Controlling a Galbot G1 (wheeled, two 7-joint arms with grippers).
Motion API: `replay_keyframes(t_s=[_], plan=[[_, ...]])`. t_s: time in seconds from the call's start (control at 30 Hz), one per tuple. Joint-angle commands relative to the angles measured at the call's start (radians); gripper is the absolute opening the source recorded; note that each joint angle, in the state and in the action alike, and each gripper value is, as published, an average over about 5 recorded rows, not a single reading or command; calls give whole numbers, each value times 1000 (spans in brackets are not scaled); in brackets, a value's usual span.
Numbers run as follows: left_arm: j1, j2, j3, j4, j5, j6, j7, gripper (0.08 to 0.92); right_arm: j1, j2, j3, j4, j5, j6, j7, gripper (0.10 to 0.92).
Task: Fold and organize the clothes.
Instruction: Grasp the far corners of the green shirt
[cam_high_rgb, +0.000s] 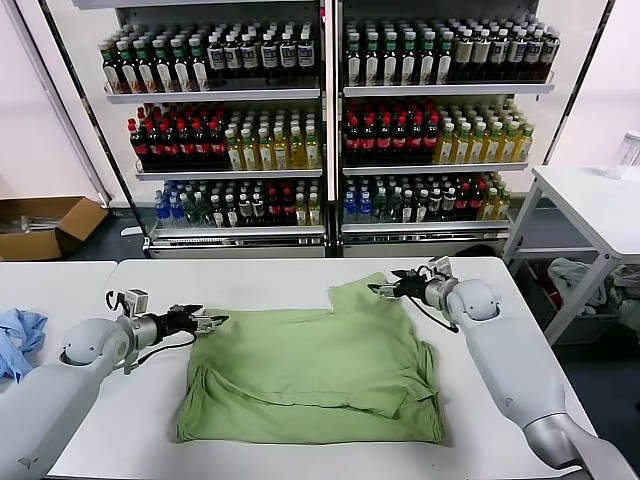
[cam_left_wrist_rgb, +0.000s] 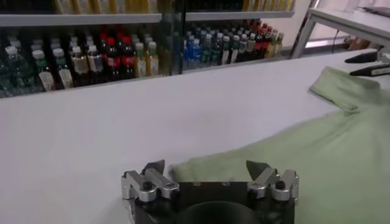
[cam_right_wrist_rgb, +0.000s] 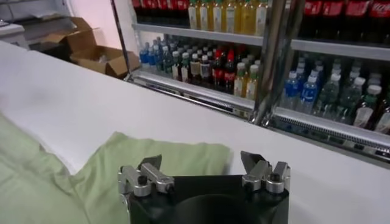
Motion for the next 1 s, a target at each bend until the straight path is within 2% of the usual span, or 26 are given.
replay_keyframes(t_s=[0.03, 0.37, 0.47, 0.67, 0.83, 1.0], plan=[[-18, -9, 27, 19, 8, 3, 3, 823, 27, 28, -28, -52, -19, 2, 7, 663], [-10, -23, 26, 31, 14, 2, 1, 822, -5, 22, -22, -16, -4, 4, 19, 377], [-3, -25, 25, 27, 14, 2, 1, 791, -11, 17, -19, -5, 8, 3, 28, 291], [21, -19, 14, 12, 11, 2, 3, 628, -18, 9, -10, 14, 33, 2, 39, 130], [43, -13, -5, -18, 2, -11, 0, 481, -23, 5, 2, 32, 49, 1, 44, 106], [53, -11, -25, -63, -50, -54, -61, 333, -47, 10, 45, 99, 72, 3, 68, 106]])
